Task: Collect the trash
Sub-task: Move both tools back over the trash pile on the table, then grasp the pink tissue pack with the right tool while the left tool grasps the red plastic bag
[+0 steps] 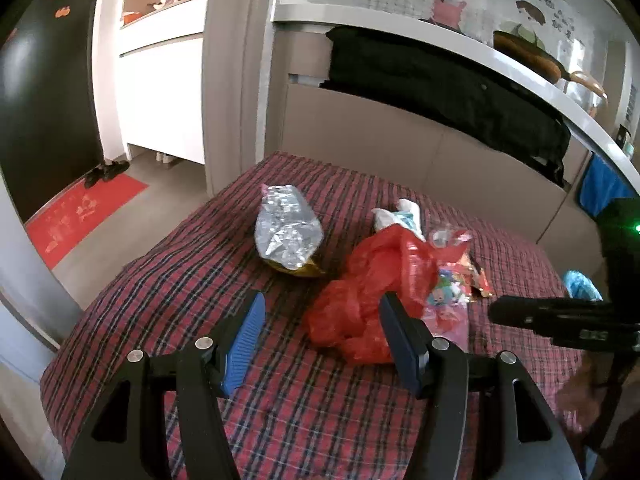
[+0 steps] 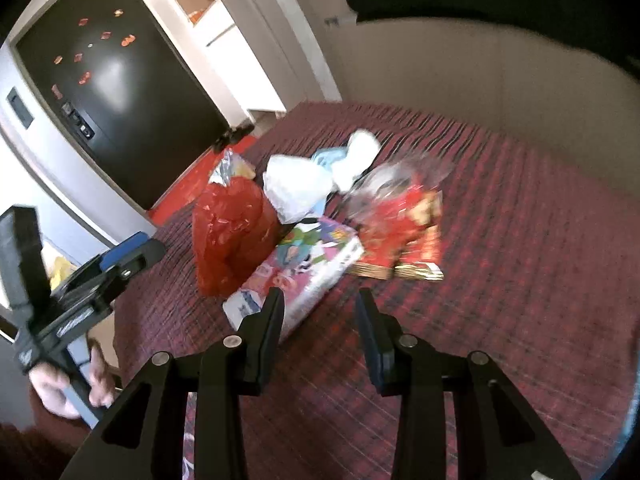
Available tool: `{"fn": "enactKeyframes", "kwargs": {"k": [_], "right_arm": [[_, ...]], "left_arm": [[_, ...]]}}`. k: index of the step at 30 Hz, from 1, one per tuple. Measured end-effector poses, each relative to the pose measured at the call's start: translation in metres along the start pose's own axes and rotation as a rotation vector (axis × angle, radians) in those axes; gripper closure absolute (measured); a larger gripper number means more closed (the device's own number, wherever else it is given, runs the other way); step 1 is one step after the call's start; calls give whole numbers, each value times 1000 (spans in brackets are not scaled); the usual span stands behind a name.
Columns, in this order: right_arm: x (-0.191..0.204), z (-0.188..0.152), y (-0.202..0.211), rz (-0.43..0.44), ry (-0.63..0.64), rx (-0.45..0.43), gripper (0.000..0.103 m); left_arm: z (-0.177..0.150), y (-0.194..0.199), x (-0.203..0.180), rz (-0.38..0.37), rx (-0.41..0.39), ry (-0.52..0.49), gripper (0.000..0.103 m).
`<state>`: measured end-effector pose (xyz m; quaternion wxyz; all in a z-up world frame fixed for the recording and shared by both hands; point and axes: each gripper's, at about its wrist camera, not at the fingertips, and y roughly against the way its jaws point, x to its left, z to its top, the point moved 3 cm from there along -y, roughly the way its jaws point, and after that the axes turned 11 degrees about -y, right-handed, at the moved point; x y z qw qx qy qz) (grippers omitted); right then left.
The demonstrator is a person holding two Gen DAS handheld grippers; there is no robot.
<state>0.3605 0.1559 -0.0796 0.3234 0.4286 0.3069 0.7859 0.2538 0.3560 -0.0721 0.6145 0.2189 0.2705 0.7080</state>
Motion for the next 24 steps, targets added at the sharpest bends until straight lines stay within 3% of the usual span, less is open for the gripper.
{"fn": "enactKeyframes", "kwargs": {"k": [8,13,20,21,24], "right_arm": [[9,2,-53,-25,-21,38,67],[16,-2,-68,-23,-20,6,53],[32,-8,-76,-76,53,-17,46],[32,-7,-77,-72,50,-11,48],[26,-3,-67,-7,4,-7,78]], "left_arm": [[-13,-10,21,-13,4,63,42],[-14,-13,23,-40,-2,86,42],[-10,-14,16,-101,-2,90,41],[-9,-13,16,-114,-3,93,41],[-6,-9,14,-142,-17,105,40]]}}
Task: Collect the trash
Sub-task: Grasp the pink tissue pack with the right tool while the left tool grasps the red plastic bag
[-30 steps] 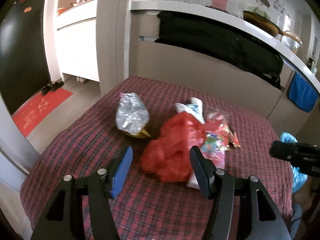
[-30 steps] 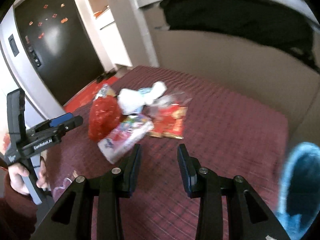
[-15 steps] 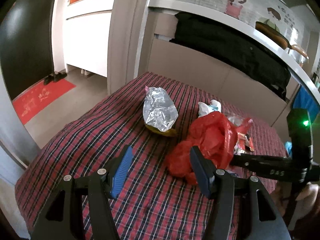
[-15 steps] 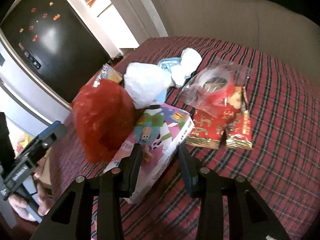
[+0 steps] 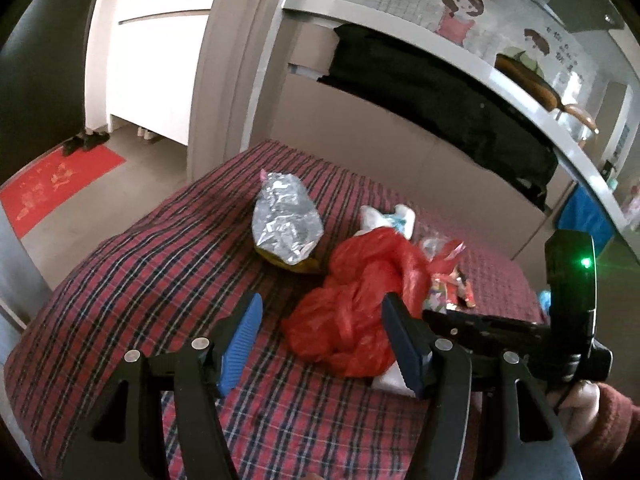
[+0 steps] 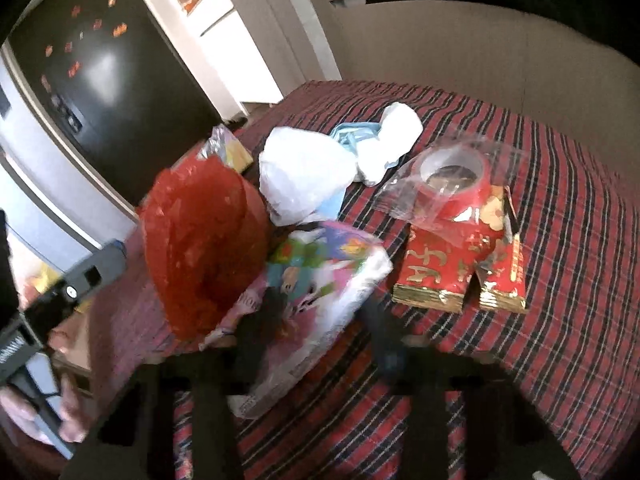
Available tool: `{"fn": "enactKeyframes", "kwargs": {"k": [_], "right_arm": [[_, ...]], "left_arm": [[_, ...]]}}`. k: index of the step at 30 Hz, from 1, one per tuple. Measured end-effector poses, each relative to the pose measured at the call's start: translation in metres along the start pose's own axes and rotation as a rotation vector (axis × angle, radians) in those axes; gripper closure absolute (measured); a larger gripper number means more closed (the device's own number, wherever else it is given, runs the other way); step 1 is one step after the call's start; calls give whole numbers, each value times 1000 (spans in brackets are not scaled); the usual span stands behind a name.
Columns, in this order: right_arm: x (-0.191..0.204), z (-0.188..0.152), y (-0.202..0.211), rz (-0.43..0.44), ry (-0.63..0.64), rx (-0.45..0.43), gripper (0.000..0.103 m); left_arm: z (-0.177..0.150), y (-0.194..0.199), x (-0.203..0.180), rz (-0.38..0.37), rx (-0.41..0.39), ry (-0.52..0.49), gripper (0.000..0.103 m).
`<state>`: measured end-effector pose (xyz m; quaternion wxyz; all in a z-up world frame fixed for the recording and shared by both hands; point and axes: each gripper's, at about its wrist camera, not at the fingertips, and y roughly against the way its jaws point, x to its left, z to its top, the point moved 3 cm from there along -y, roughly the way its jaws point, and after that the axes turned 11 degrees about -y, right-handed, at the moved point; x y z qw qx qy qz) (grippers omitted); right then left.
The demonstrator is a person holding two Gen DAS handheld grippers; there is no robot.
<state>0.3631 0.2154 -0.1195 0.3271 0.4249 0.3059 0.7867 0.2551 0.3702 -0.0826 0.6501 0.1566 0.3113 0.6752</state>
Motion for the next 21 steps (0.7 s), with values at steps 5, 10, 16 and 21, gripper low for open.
{"fn": "enactKeyframes", "kwargs": {"k": [5,10,16,21], "right_arm": [[-18,9,45,2,16,-85,88],[-45,9,93,-56,-11,-160,89],[-73,6,136,-144,-11,-222,89],[-85,-4,154,-183,27,-233,89]], "left_arm": [[8,1,-23,-73,-4,-75,39],[18,-13,-45,-1,4,-159,39],[24,-45,-47,70,40,-143,39],[21,-65,-46,97,95,-116,40]]}}
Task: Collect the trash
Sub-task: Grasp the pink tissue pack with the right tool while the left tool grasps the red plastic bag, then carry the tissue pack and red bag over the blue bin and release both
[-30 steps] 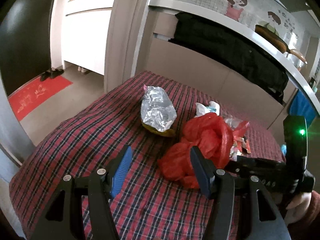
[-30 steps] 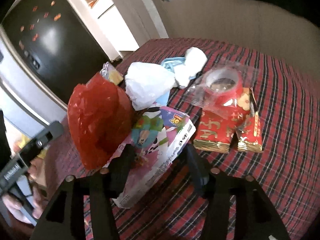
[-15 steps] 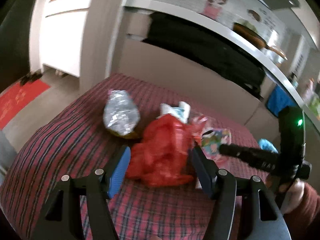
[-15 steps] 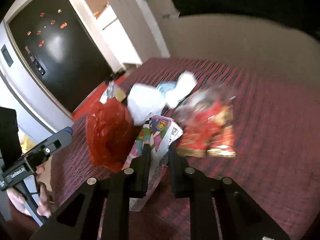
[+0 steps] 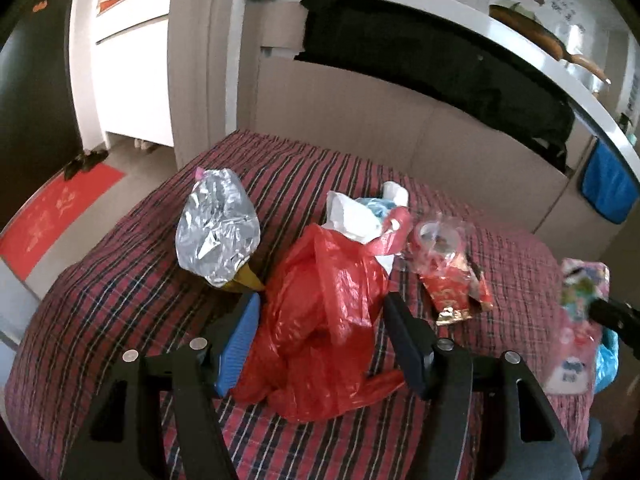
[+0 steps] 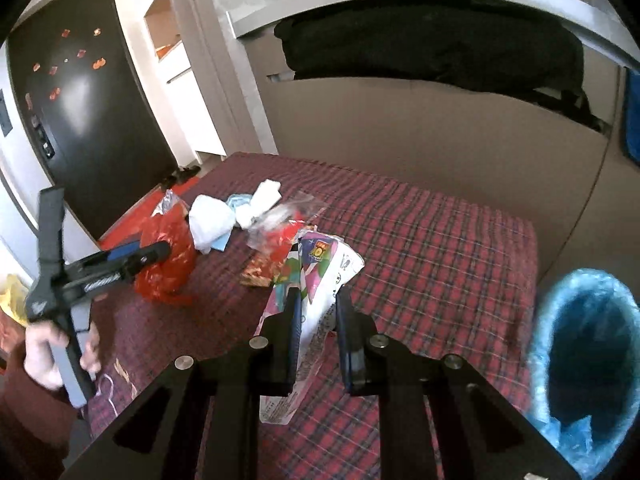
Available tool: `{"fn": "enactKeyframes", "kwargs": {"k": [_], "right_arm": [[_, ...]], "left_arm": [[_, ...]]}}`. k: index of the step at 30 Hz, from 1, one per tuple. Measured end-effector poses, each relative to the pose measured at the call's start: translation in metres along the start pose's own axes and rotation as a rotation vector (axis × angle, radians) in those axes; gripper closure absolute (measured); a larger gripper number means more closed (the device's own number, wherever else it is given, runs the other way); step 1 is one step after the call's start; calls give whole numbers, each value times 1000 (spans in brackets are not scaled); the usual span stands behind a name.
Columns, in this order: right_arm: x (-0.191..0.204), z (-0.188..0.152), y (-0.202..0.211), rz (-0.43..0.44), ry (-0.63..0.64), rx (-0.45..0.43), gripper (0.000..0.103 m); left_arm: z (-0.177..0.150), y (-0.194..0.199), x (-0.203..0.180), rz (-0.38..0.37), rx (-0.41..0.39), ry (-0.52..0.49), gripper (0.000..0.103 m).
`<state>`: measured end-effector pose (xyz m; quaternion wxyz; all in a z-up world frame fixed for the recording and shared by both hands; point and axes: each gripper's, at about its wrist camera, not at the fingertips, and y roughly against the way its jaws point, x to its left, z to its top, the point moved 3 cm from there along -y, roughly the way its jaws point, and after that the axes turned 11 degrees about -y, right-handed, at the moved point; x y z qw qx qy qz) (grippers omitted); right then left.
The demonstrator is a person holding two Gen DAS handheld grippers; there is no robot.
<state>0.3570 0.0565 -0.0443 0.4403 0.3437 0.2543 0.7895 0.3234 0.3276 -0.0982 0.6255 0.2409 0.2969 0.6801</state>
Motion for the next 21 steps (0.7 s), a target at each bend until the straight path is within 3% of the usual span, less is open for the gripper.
{"fn": "enactKeyframes", "kwargs": {"k": [7,13,21], "right_arm": [[-7,-14,12,9,-19,-11,89],[-17,-17,27,22,-43,-35,89],[-30,-15,58,14,-42,-105,89]], "left_arm": [[-2,7,2,-41,-6,63,54],[-3,27,-10,-25,-39,66,62],[20,84,-74,-101,-165,-36,63]]}}
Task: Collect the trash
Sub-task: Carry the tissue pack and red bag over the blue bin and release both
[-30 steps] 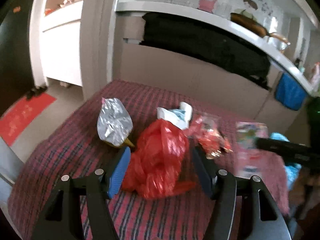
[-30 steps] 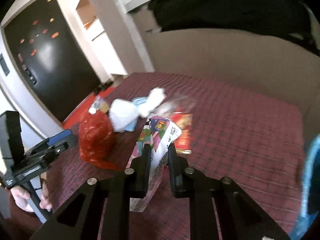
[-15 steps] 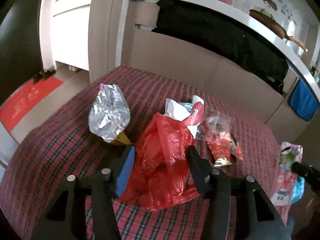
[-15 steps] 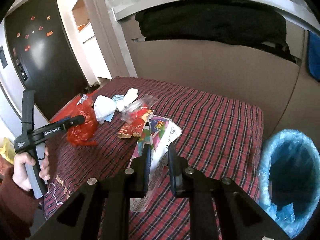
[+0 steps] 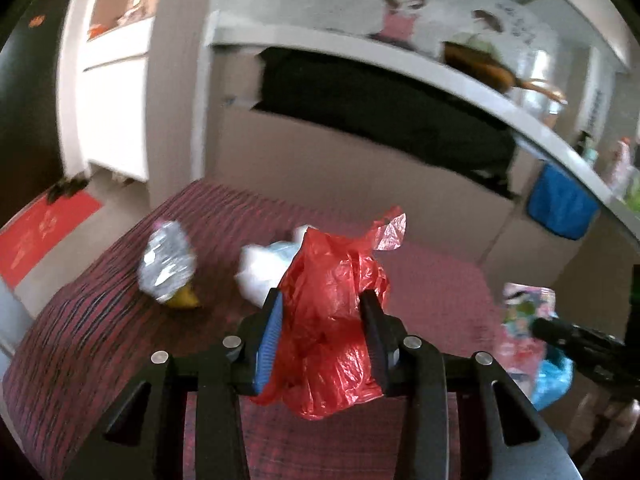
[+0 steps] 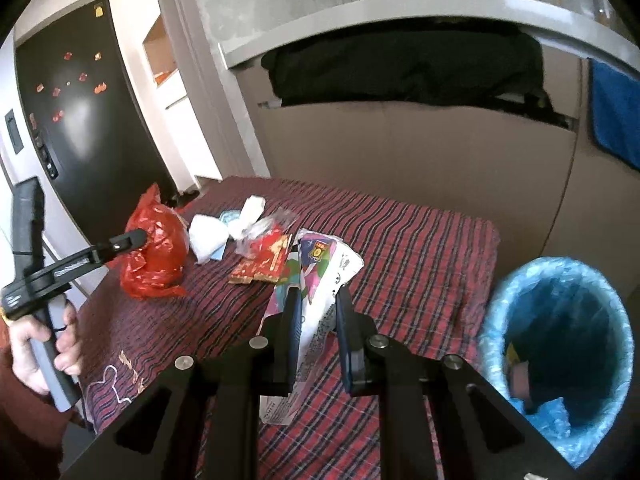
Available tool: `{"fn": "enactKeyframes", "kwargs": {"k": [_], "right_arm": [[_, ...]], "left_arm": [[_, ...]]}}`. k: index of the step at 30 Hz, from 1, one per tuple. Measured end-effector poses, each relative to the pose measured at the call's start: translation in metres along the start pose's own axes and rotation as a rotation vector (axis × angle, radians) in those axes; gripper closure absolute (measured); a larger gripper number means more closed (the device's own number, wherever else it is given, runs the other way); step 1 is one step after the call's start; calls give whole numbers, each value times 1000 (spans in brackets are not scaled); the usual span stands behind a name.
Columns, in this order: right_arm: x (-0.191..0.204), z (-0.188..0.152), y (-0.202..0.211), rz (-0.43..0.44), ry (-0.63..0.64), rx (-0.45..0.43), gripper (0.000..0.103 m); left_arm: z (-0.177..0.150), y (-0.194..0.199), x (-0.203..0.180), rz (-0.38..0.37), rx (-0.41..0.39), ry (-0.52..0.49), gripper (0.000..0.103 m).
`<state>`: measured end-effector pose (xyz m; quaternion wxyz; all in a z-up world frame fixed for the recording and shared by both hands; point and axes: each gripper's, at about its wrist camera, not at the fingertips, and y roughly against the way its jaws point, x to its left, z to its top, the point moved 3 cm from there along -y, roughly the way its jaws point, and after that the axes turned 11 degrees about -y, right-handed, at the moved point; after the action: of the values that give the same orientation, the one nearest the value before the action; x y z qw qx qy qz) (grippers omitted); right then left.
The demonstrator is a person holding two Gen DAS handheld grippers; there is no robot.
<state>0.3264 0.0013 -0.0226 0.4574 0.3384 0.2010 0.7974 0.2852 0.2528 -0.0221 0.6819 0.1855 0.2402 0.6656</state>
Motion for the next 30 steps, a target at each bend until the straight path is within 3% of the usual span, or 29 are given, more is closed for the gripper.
{"fn": "enactKeyframes", "kwargs": {"k": [7,12,18,23,30], "right_arm": [[-25,9,44,-53,3,-92,89],[-60,12,89,-152,9,-182,89],[-118,10,139,-295,-17,-260,89],[-164,12,155,-376,-63,-273,89],[-202,9,136,-426,-99,-235,89]], "left_arm": [[25,-10,-102,-140,-9,-125,63],[28,-28,-181,-215,-9,-189,63],[18,-59,-260,-312,43,-226,63],[13,-85,-301,-330,79,-250,63],[11,-118,-320,-332,120,-277,63]]}}
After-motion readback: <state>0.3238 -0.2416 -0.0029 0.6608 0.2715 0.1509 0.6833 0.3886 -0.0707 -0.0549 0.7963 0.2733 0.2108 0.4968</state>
